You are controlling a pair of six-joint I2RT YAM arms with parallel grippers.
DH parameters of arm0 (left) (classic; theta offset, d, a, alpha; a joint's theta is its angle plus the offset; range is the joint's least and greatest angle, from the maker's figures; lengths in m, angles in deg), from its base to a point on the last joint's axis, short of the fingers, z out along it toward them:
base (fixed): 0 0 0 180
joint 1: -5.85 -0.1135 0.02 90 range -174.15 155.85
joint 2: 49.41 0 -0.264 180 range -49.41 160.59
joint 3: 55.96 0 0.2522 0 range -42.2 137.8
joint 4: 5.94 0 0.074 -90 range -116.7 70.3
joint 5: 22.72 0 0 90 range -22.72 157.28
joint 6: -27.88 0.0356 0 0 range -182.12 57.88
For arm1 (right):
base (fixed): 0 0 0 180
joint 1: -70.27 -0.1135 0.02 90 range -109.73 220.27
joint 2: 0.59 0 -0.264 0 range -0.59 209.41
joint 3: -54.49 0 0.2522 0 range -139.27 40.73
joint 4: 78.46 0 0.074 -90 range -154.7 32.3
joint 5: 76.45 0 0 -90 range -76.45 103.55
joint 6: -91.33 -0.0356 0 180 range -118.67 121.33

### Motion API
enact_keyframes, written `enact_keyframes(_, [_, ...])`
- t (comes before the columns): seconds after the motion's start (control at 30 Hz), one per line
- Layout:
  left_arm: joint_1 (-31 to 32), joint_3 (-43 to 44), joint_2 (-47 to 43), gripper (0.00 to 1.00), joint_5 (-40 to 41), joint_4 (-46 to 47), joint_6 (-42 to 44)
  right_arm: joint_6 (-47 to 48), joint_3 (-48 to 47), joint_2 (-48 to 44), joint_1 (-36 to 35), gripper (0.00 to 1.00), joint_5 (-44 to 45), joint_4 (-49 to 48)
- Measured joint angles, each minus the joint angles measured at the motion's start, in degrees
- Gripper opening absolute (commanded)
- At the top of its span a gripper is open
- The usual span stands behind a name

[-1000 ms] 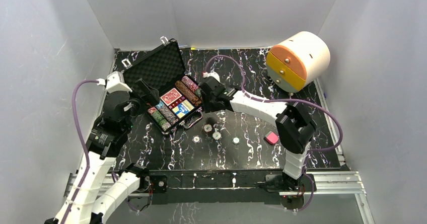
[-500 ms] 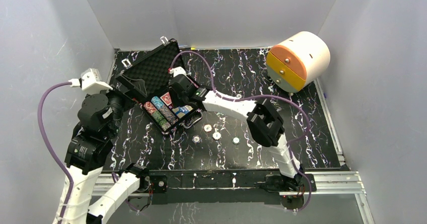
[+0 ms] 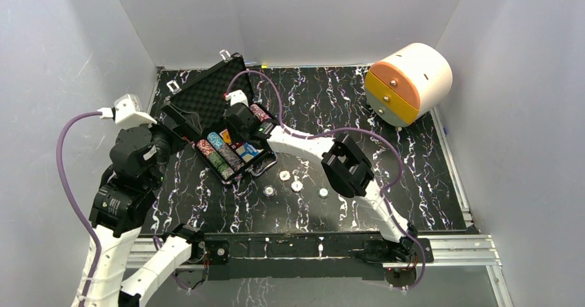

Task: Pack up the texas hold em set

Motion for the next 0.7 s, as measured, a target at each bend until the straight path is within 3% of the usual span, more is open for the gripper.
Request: enact_keyframes(0.7, [0.0, 0.8, 2.1, 0.98, 1.3, -1.4, 1.5, 1.6, -6.7, 4.8, 0.0, 0.55, 1.6, -2.6])
